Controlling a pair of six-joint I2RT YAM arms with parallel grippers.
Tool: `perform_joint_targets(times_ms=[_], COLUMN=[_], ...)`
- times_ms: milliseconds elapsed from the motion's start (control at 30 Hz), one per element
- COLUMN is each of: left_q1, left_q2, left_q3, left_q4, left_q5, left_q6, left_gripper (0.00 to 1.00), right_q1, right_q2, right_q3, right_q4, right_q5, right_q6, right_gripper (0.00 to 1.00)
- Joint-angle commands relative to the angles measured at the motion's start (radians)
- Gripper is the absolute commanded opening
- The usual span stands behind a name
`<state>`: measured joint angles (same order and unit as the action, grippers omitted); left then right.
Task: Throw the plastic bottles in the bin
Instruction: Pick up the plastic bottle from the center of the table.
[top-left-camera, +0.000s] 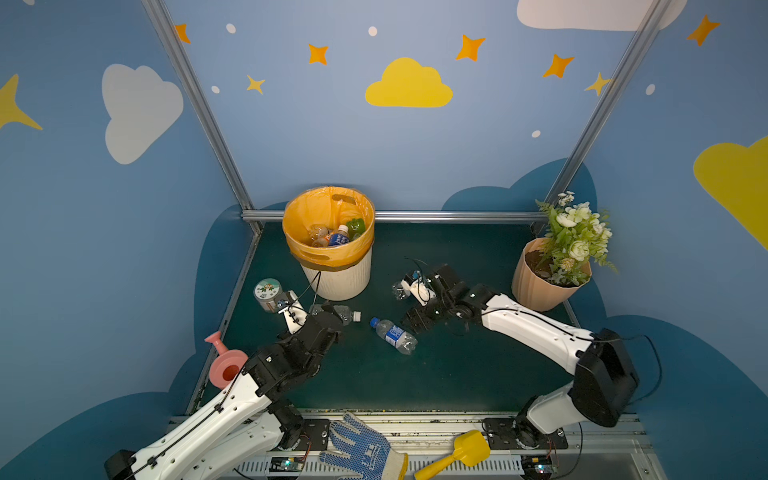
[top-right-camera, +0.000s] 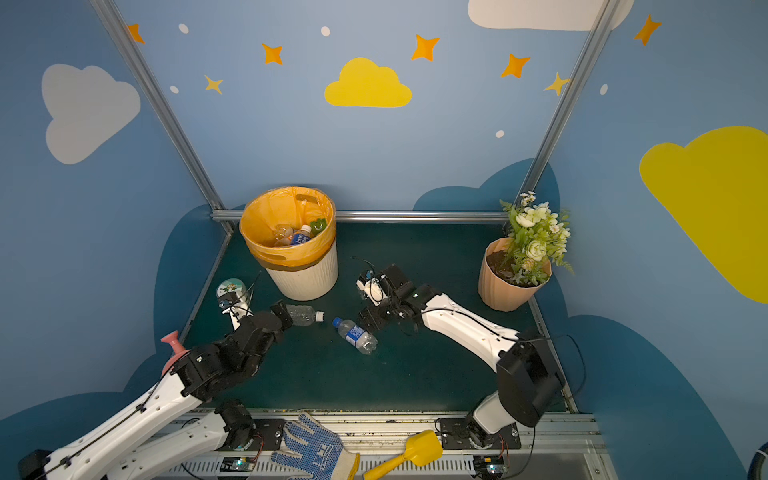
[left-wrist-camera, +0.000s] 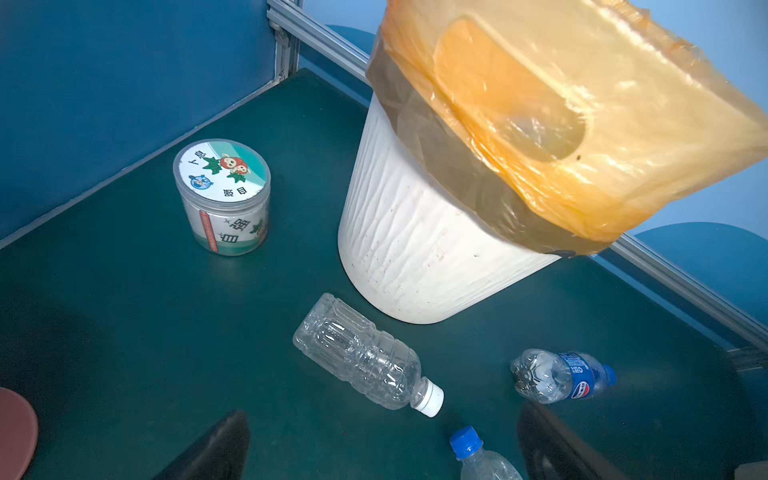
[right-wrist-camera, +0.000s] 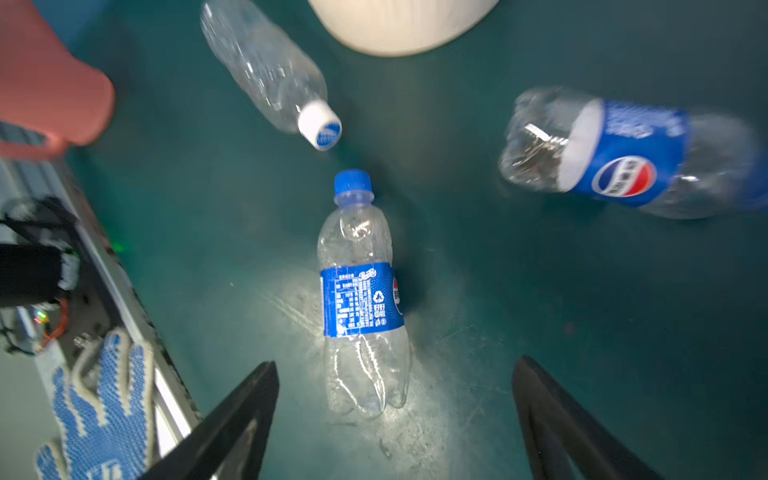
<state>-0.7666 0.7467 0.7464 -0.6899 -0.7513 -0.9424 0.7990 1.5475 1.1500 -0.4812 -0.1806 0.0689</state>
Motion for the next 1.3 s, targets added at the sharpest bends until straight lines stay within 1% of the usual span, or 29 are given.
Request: perform_joint_targets(times_ms=[0, 133, 300, 533, 633, 700, 800, 933, 1033, 1267], left_q1=[0.011, 0.022, 0.029, 0.035, 0.035, 0.036, 0.036, 0.040, 0.041, 0.044], left_q2=[-0.025, -0.062, -0.097, -0.123, -0.131, -0.136, -0.148, -0.162, -0.173, -0.173], left_q3=[-0.013, -0.031, -0.051, -0.065, -0.069, -0.070, -0.075, -0.082, -0.081, -0.088], left_q4=[-0.044, -0.054, -0.070, -0.082, -0.090, -0.095, -0.100, -0.099, -0.103, -0.099], left_q5=[-0.029, -0.025, -0.017, -0.017, -0.017, -0.017, -0.019, -0.019, -0.021, -0.017], left_q6=[-0.010, -0.015, -0.030, -0.035, -0.039, -0.041, -0.044, -0.044, -0.041, -0.047], left_gripper=[1.00, 1.00, 1.00, 1.00, 1.00, 1.00, 1.00, 1.00, 1.00, 1.00], right_q1=[0.033, 0.076, 0.112, 0.144, 0.149, 0.149, 0.151, 0.149, 0.146, 0.115], right_q2=[0.079, 0.174, 0.289, 0.382, 0.416, 0.432, 0.437, 0.431, 0.391, 0.210], right_q3=[0.074, 0.115, 0.179, 0.224, 0.244, 0.254, 0.262, 0.263, 0.261, 0.251], right_q4=[-0.092, -0.107, -0.155, -0.168, -0.171, -0.171, -0.170, -0.179, -0.186, -0.163], right_q5=[0.049, 0.093, 0.114, 0.124, 0.115, 0.106, 0.105, 0.102, 0.101, 0.073], right_q6=[-0.028, -0.035, -0.032, -0.037, -0.037, -0.038, -0.037, -0.043, -0.038, -0.035], right_gripper=[0.85, 0.84, 0.83, 0.83, 0.76, 0.69, 0.59, 0.50, 0.50, 0.49])
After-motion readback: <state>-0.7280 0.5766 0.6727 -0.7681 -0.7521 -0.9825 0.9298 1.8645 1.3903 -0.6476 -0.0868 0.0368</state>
